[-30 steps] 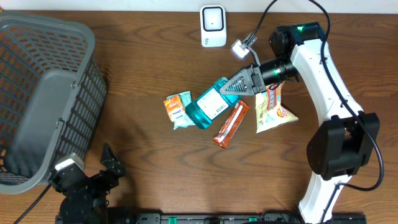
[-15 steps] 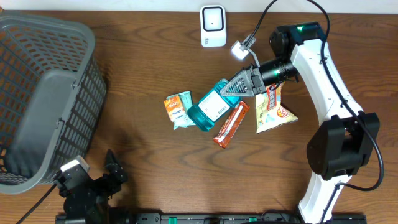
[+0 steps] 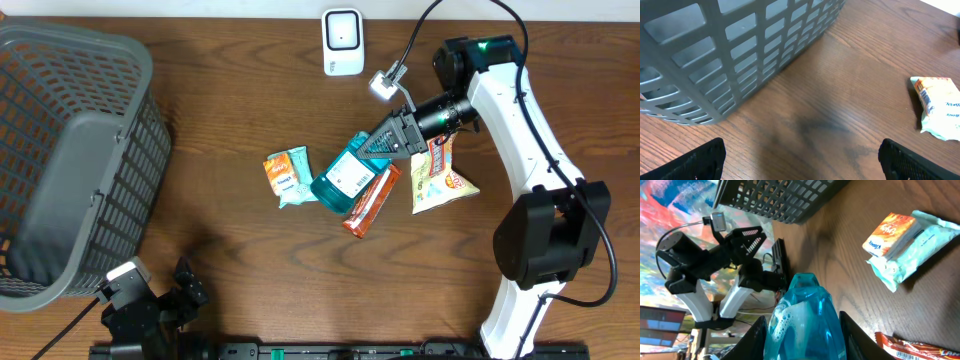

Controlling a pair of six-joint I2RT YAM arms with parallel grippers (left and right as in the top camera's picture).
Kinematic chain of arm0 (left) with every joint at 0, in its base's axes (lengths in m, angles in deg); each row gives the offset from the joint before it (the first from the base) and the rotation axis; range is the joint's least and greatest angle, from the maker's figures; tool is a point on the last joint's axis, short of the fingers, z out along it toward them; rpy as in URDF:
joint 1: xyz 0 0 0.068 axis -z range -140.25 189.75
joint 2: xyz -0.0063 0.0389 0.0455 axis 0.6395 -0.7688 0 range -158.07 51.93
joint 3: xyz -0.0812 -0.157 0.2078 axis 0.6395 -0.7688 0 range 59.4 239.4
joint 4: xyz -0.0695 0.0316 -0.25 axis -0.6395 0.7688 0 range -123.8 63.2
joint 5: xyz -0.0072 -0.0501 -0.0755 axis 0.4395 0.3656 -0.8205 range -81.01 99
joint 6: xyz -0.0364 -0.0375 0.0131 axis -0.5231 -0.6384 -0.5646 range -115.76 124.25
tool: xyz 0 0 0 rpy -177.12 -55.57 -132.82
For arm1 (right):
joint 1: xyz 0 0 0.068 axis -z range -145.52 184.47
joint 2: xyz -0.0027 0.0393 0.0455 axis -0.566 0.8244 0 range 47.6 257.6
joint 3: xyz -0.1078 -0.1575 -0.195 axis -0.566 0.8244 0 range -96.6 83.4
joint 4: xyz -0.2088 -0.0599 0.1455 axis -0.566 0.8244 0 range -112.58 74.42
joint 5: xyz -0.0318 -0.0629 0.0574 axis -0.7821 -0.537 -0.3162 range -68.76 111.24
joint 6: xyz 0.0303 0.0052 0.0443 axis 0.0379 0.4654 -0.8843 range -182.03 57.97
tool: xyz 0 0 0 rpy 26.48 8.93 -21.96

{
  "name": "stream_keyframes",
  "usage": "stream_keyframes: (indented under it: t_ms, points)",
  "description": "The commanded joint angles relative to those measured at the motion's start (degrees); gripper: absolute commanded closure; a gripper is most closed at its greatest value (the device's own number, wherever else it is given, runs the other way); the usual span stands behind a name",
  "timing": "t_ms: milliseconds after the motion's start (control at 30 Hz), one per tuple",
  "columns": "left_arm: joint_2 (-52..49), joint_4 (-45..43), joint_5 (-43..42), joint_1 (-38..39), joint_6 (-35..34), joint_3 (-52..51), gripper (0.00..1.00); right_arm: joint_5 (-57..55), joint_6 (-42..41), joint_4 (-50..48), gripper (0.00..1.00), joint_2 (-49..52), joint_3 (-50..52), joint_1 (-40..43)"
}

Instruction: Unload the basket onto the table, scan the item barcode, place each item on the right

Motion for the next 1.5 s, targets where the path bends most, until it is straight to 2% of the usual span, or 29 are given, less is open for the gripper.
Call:
stream_keyframes:
  t_ms: [0, 200, 300, 400, 500, 700, 900, 1100, 1400, 1467]
  points:
    - [0.11, 0.17, 0.33, -0.2, -0.09, -0.13, 0.02, 3.91, 0.46, -0.52, 0.9, -2.08, -1.4, -0.28]
    - [0.11, 0.17, 0.33, -0.2, -0.09, -0.13, 0.02, 3.87, 0.35, -2.47, 0.89, -2.08, -1.4, -0.28]
    - [0.11, 0.17, 0.33, -0.2, -0.09, -0.13, 0.02, 2.19, -0.11, -6.6, 0.88, -2.08, -1.4, -0.28]
    - [0.11, 0.17, 0.33, -0.2, -0.09, -0.13, 0.02, -1.36, -4.46, -11.32, 0.88, -2.08, -1.4, -0.28]
    - [0.11, 0.17, 0.33, -0.2, -0.07, -0.13, 0.02, -7.02, -12.59, -17.99, 0.87, -2.08, -1.4, -0.28]
    - [0.11, 0.17, 0.33, -0.2, -0.09, -0.13, 0.02, -23.78, -32.2, -31.15, 0.93, -2.08, -1.4, -0.28]
    - [0.11, 0.17, 0.33, -0.2, -0.09, -0.13, 0.02, -39.17, -43.6, -37.29, 0.91, -2.08, -1.42, -0.59]
    - [0.11, 0.17, 0.33, -0.2, -0.09, -0.13, 0.02, -52.87, -45.13, -43.17, 0.87, -2.08, -1.49, -3.26]
    - [0.11, 0.17, 0.33, -0.2, -0.09, -0.13, 0.02, -92.41, -45.05, -50.88, 0.83, -2.08, -1.49, -14.47]
    - [0.11, 0.17, 0.33, -0.2, -0.09, -0.13, 0.02, -98.4, -44.11, -53.24, 0.83, -2.05, -1.49, -16.94]
